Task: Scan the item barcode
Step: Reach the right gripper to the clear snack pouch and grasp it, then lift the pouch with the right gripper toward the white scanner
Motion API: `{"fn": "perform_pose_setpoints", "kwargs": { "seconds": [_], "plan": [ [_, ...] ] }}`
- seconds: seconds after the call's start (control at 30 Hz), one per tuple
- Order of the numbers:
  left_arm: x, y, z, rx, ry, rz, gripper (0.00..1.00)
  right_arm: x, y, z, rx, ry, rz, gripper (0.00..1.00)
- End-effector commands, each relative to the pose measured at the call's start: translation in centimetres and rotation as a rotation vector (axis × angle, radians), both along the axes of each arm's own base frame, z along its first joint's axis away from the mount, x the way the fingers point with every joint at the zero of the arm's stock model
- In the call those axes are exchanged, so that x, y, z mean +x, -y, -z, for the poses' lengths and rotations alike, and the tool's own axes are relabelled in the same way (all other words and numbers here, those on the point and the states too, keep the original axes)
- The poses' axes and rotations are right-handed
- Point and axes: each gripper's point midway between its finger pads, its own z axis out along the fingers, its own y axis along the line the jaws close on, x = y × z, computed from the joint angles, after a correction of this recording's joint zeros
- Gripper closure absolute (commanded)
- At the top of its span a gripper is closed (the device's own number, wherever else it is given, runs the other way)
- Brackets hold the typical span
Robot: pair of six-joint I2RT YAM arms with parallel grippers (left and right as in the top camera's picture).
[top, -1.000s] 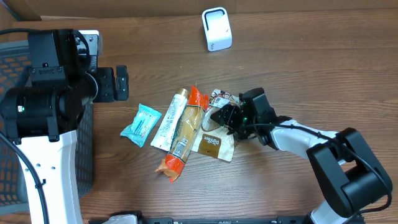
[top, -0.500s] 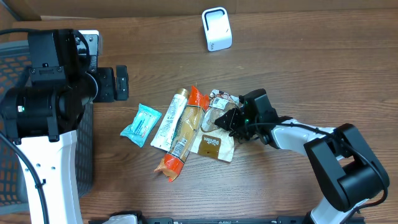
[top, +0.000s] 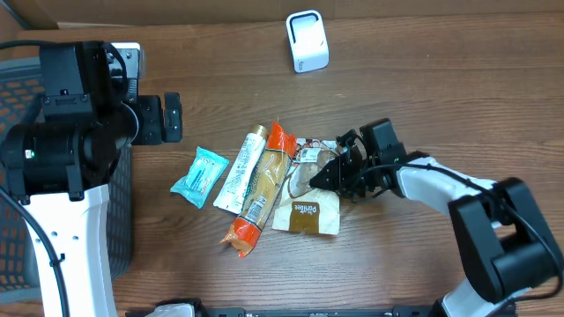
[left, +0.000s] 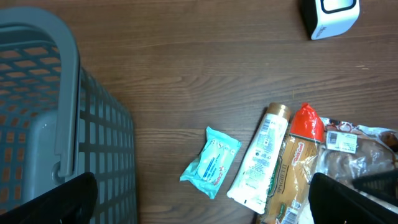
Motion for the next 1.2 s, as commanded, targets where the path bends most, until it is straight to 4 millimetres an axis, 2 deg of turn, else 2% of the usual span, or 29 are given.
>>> {"fn": "perform_pose_setpoints", "kwargs": {
  "seconds": [0.0,0.2,0.3,0.47,0.57,0.7,0.77,0.87,1.03,1.17],
  "plan": [
    [0.3,-0.3,0.0,0.017,0.000,0.006,0.00,2.4,0.1,-4.9,-0.040,0.202,-0.071,0.72],
    [0.3,-0.3,0.0,0.017,0.000,0.006,0.01,3.0,1.4,-8.4,-0.166,0.262,-0.120,0.87],
    [0.3,-0.3,0.0,0.017,0.000,0.007,0.00,3.2,1.7,-8.8,-0.193,0.267,-0.124,0.96],
    [0.3,-0.3,0.0,0.017,0.000,0.006,0.01,3.0,1.9,-8.6,-0.204,0.256,-0.123,0.96],
    [0.3,-0.3,0.0,0.017,0.000,0.006,0.00,3.1,1.5,-9.8,-0.170,0.274,-0.129,0.96],
    [0.3,-0.3,0.0,0.017,0.000,0.007,0.00,2.5,0.3,-14.4,-0.019,0.390,-0.229,0.96],
    [0.3,-0.3,0.0,0.017,0.000,0.006,0.01,1.6,-0.3,-17.7,0.082,0.488,-0.312,0.96],
    [0.3,-0.3,0.0,0.017,0.000,0.006,0.00,-0.1,-0.5,-21.6,0.190,0.617,-0.412,0.96],
    [0.3,-0.3,0.0,0.017,0.000,0.006,0.01,-2.8,-0.3,-26.1,0.313,0.756,-0.497,0.96],
    [0.3,-0.3,0.0,0.017,0.000,0.006,0.00,-4.3,0.2,-28.7,0.358,0.847,-0.513,0.96]
  ]
}}
